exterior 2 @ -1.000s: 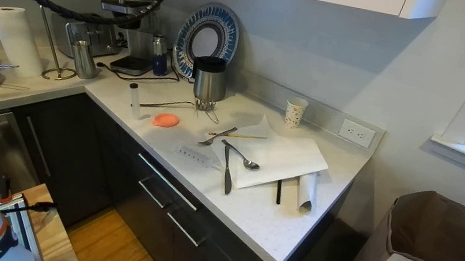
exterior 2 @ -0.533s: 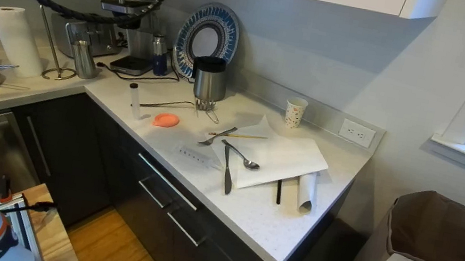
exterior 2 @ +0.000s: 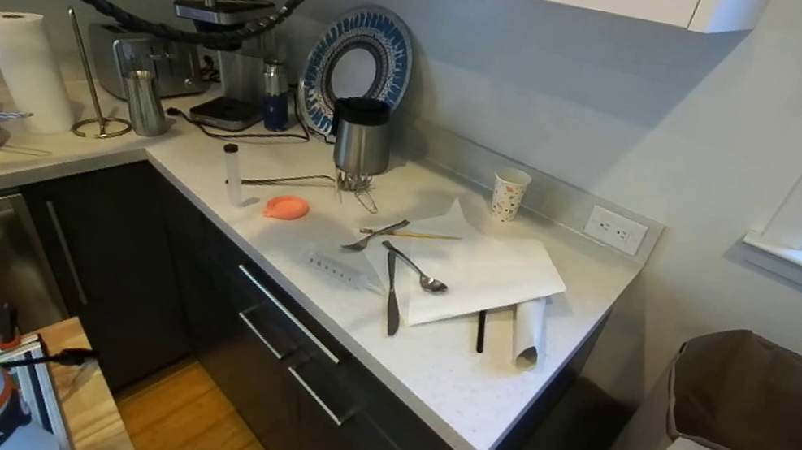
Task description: Push the bottom right rectangular gray button on the microwave to open it
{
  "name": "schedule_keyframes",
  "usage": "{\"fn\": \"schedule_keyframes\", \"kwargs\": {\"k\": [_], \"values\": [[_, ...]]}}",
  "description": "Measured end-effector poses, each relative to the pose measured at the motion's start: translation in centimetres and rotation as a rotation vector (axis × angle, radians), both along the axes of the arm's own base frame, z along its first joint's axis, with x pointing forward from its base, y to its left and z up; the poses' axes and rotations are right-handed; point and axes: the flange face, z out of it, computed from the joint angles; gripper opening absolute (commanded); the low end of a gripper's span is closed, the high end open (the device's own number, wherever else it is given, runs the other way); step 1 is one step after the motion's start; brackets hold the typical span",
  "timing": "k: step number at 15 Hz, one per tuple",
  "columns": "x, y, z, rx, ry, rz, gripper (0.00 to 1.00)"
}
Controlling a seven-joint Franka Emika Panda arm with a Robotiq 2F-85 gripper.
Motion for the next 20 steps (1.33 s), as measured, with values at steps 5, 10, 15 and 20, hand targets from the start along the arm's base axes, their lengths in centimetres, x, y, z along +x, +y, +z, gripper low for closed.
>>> {"fn": "schedule_keyframes", "kwargs": {"k": [5, 10, 15, 20], "values": [[1.9, 0.3, -1.0, 0.033, -0.005, -0.005, 0.0], [3.7, 0.8, -1.3, 0.054, -0.012, -0.003, 0.0], [5.2, 1.2, -1.6, 0.058, -0.009, 0.003, 0.0], [6.2, 1.5, -1.7, 0.061, -0.011, 0.007, 0.0]]}}
